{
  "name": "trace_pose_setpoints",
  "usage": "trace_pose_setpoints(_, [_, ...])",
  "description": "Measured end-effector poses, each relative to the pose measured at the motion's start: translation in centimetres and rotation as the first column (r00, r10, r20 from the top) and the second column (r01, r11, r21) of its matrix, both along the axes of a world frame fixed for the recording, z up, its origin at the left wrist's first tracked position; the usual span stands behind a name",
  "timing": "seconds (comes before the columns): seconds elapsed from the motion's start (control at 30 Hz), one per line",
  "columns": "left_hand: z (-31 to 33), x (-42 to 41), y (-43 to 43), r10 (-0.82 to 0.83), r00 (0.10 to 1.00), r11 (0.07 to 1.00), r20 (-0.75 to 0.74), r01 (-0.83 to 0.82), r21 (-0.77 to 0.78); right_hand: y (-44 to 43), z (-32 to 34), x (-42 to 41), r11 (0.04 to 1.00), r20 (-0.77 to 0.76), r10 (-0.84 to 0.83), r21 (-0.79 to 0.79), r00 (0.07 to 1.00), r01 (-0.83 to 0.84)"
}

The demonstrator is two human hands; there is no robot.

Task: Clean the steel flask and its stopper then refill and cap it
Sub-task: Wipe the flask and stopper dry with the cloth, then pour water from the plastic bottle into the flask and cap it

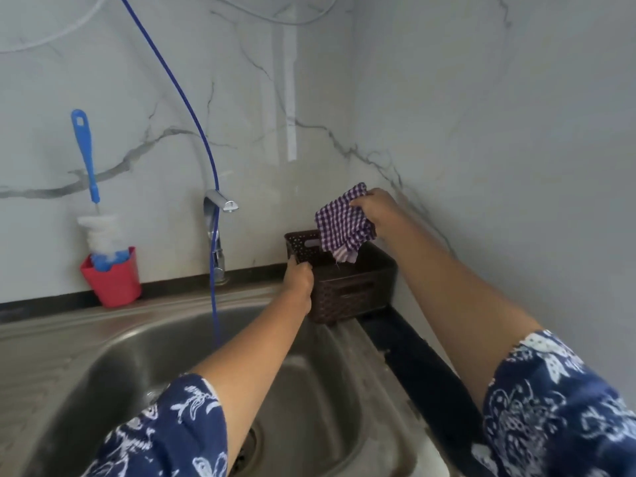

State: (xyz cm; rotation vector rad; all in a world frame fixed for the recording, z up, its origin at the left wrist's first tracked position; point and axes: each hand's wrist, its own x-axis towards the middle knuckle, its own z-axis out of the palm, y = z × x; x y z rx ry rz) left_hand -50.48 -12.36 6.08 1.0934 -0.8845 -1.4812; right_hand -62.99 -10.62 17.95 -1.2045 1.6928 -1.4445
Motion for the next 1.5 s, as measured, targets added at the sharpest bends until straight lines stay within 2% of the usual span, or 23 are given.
trace_pose_setpoints(0.13, [-1.8,0.2,-0.2,0.07,0.995,0.996,-0.076,-0.073,-0.047,-2.5,-1.5,-0.1,0.978,-0.03,0.039,0.208,0.999,-0.032])
trace_pose_setpoints(0.3, [-2.2,0.2,-0.5,0.062,0.994,0.995,-0.087,-0.069,-0.07,-5.3,-4.8,-0.6,0.88,-0.026,0.155,0.457,0.988,-0.126])
trace_pose_setpoints(0.37, [-2.2,0.0,-0.5,0.066,0.994,0.995,-0.088,-0.072,-0.063,-6.9,-6.7,-1.2,0.848,-0.076,0.203,0.512,0.976,-0.136])
trace_pose_setpoints(0.43, [-2.2,-0.2,-0.6,0.076,0.99,0.996,-0.115,-0.081,-0.043,-6.5,-7.2,-0.9,0.828,-0.223,0.248,0.554,0.943,-0.087])
trace_pose_setpoints(0.53, [-2.4,-0.4,-0.9,0.082,0.985,0.996,-0.151,-0.087,-0.023,-4.7,-6.7,-0.2,0.751,-0.527,0.354,0.653,0.772,0.101])
trace_pose_setpoints(0.7, [-2.7,-0.3,-1.4,0.09,0.993,0.995,-0.073,-0.093,-0.043,-4.0,-6.9,0.4,0.77,-0.679,0.415,0.617,0.605,0.164])
trace_pose_setpoints(0.8, [-2.0,0.1,-0.9,0.094,0.994,0.991,0.047,-0.089,-0.096,-3.8,-6.4,0.9,0.867,-0.76,0.319,0.476,0.565,0.15])
trace_pose_setpoints(0.97, [2.5,3.8,1.9,0.197,0.931,0.94,0.308,-0.09,-0.329,-2.1,-3.3,2.6,0.975,-0.767,0.107,0.205,0.633,0.083])
trace_pose_setpoints(1.13, [5.5,13.4,8.4,0.241,0.896,0.868,0.373,-0.027,-0.496,2.4,-1.7,7.8,0.99,-0.671,0.077,-0.034,0.738,-0.134])
trace_pose_setpoints(1.23, [5.1,21.0,13.2,0.348,0.836,0.814,0.425,-0.045,-0.579,5.8,-2.5,13.5,0.942,-0.549,0.225,-0.09,0.805,-0.324])
trace_pose_setpoints(1.3, [4.1,27.0,16.7,0.459,0.762,0.777,0.457,-0.095,-0.622,7.8,-3.8,18.4,0.888,-0.528,0.355,-0.066,0.771,-0.454])
trace_pose_setpoints(1.4, [2.6,33.2,20.8,0.601,0.622,0.725,0.502,-0.161,-0.67,9.4,-6.1,24.1,0.825,-0.532,0.465,-0.029,0.708,-0.564])
trace_pose_setpoints(1.47, [1.4,37.9,23.7,0.727,0.454,0.664,0.516,-0.272,-0.696,9.8,-7.6,28.6,0.787,-0.521,0.525,-0.006,0.673,-0.617])
trace_pose_setpoints(1.5, [0.7,40.3,25.1,0.782,0.328,0.621,0.531,-0.329,-0.711,9.9,-8.3,30.9,0.767,-0.504,0.556,0.005,0.661,-0.641])
